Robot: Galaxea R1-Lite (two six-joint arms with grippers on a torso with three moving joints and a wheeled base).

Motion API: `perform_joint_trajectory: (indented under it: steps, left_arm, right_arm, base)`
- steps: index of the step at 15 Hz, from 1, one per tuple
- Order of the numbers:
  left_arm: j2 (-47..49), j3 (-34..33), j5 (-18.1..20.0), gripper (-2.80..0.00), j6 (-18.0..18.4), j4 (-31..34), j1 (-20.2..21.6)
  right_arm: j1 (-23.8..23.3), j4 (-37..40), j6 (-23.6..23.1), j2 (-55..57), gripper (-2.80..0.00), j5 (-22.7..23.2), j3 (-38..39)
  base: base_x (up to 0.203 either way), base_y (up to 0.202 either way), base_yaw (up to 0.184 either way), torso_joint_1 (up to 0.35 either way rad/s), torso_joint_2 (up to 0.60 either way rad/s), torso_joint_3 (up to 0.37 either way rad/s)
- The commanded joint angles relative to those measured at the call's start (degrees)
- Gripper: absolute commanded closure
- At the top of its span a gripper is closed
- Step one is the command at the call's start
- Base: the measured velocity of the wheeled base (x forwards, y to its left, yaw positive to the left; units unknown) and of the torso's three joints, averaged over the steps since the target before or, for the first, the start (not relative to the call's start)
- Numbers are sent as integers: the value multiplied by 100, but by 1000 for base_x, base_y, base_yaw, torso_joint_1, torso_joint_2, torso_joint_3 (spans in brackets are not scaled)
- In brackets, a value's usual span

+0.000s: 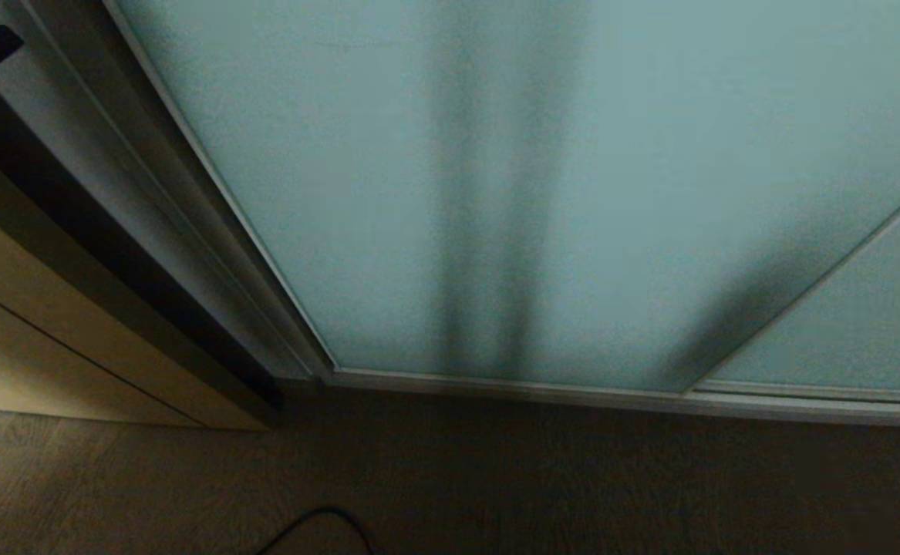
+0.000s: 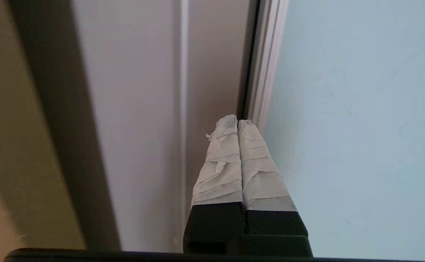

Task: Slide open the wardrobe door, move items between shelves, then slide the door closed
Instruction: Open the door

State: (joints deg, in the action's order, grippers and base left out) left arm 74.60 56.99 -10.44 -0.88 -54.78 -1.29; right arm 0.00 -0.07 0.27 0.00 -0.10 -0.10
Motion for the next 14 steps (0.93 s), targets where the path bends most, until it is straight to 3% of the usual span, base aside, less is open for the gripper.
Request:
perform_joint_trajectory:
  steps: [1,14]
  left_arm:
    - [206,108,-10,0,7,-33,-20]
    - [1144,778,-116,0,62,-430,-21]
  right_arm:
    - [5,-1,0,9,0,2,1]
    - [0,3,0,9,0,2,1]
  base:
    - [0,0,0,0,0,0]
    - [0,0,0,0,0,0]
